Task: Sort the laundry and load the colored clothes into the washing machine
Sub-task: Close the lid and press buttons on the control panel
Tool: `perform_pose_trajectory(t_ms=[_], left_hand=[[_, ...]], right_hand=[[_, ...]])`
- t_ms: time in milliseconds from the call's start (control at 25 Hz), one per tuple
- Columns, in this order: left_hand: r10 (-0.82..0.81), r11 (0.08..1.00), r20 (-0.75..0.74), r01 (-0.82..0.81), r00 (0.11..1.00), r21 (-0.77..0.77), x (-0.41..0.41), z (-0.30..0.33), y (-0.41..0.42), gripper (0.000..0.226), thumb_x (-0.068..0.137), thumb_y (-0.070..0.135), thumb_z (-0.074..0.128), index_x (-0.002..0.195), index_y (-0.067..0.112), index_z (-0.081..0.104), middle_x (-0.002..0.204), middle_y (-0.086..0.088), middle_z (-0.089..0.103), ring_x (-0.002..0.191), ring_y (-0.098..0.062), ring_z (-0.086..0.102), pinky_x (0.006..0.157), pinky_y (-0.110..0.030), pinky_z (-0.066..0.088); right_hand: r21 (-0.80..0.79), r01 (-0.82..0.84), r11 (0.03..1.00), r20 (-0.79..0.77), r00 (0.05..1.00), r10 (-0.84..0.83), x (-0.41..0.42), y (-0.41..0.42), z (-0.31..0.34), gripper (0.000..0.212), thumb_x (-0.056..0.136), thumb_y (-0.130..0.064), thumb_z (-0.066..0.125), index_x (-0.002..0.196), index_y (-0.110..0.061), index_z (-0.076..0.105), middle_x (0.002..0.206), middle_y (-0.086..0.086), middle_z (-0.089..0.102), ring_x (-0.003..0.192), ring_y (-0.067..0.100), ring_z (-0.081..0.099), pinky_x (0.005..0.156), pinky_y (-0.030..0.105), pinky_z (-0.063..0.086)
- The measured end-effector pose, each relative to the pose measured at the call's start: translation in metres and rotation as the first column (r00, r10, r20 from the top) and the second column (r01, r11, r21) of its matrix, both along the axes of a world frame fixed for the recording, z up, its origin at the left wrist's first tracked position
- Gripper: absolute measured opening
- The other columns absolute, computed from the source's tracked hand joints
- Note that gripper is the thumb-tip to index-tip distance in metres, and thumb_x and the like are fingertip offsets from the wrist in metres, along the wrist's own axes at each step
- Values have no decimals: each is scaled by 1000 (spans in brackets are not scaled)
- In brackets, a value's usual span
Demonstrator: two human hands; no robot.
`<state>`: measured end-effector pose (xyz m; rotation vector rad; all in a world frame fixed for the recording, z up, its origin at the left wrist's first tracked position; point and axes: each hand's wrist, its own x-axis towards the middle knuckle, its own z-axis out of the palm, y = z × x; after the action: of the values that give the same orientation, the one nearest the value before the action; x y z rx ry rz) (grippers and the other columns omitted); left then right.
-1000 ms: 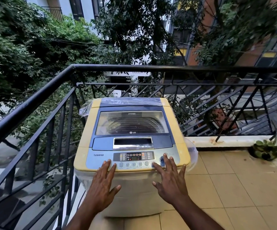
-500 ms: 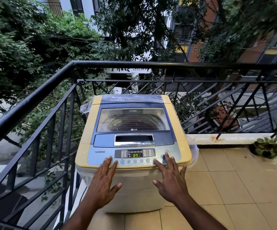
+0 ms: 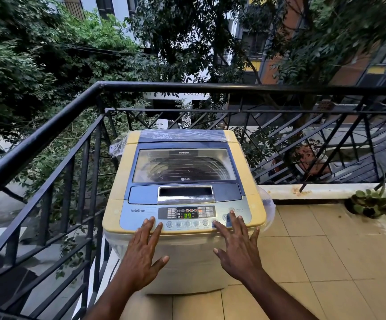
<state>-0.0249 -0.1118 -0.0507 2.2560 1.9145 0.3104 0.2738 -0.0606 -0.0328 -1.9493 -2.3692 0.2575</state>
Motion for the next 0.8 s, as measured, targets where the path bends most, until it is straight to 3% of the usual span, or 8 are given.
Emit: perform_pose_trajectory(t_ms=[360,560,800], left_hand=[[-2,1000,6,2,1000,2,3,-2,-1,91,89,69,39,157,26,-4,165,0,-18,153,-18,-17,124,-41,1],[1,1000,-8,-1,1000,-28,2,2,0,88,88,69,32,157,26,-4,165,0,-18,153,-18,-18,126,-42,5],[15,999,28,-14,999,-52,1,8,-2,88,87,71,23,156,25,-7,163,3,-24,152,-16,-21,125,-37,-1]], right_hand=[[14,3,1000,58,998,-4,-3,-3,4,82,90,-64,55,156,-50,7,172,3,-12,159,29,-3,119,69,6],[-8,-20,1000,-4,1000,20,1,-1,9,85,88,-65,57,156,-51,8,171,-1,-17,158,29,-6,120,68,5],[-12,48,999,-75,996,-49,14,-5,12,91,91,-57,56,160,-36,0,171,-6,-8,159,23,2,122,66,6]])
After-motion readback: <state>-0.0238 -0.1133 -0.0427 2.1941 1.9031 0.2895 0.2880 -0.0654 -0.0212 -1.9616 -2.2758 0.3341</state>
